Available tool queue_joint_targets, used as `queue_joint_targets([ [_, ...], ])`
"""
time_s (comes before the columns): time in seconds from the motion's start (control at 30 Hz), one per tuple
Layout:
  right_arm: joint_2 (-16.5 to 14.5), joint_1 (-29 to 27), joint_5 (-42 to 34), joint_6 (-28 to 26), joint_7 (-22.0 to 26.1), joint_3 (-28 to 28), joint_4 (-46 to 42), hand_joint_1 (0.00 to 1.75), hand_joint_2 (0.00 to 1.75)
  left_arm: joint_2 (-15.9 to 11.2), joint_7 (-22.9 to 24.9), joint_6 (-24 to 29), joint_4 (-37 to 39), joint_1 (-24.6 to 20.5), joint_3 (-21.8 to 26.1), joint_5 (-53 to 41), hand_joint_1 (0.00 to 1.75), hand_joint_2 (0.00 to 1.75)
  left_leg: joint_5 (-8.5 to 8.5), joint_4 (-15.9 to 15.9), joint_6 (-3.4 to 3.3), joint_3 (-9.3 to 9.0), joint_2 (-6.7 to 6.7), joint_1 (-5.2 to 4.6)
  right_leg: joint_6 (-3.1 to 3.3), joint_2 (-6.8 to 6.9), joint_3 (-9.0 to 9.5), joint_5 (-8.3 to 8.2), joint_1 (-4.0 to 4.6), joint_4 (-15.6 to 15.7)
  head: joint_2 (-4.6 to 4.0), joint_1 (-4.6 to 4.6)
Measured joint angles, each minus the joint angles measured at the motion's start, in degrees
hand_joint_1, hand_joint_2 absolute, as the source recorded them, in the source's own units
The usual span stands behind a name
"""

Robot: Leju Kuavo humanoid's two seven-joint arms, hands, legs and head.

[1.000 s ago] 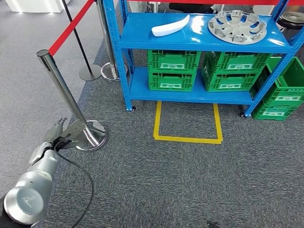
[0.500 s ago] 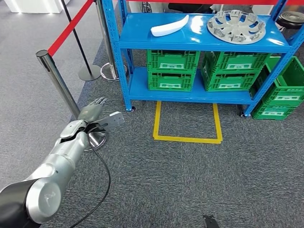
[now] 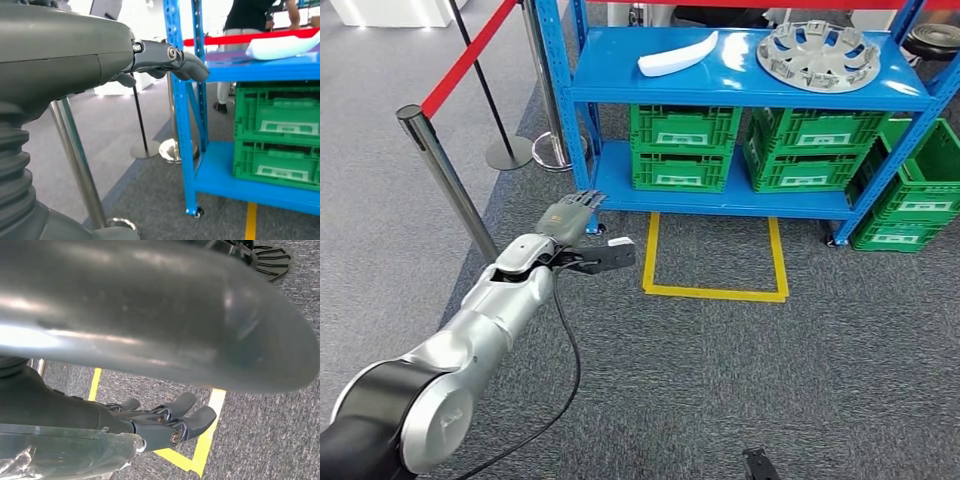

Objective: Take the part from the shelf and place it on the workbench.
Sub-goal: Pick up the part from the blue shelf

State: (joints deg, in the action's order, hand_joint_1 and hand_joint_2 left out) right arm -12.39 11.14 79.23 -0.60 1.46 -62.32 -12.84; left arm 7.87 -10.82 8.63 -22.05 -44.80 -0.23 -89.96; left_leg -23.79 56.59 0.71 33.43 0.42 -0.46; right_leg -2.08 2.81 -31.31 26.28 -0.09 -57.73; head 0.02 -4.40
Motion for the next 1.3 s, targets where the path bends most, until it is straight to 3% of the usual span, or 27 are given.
queue_joint_targets([
  [0.43,-0.02,0.18,0.16,0.09,-0.19,0.45,0.01,0.00,0.00,1.01,-2.53,-1.81,0.32,0.06,-4.89,0.51,0.00,1.75,0.02,-0.01,-0.02,0.01,0.01,0.00,0.00,-0.01,0.00,0.00,0.00,0.00,0.00,0.00],
  [0.97,-0.14,0.72,0.16,-0.13,-0.50,0.57,0.05,0.00,0.00,1.71,2.34,1.46,0.74,1.59,-10.75,0.04,0.00,1.75,0.01,-0.01,-0.03,0.02,0.01,-0.01,0.00,-0.01,-0.01,0.00,0.00,0.00,0.00,0.01],
  [1.3,-0.22,0.30,-0.01,-0.98,-0.33,0.55,0.05,0.00,0.00,1.47,10.03,14.16,-0.13,2.51,-15.42,0.08,0.00,1.75,0.01,-0.01,-0.03,0.03,0.01,-0.01,0.00,0.00,-0.01,0.00,-0.01,0.00,0.00,0.01],
])
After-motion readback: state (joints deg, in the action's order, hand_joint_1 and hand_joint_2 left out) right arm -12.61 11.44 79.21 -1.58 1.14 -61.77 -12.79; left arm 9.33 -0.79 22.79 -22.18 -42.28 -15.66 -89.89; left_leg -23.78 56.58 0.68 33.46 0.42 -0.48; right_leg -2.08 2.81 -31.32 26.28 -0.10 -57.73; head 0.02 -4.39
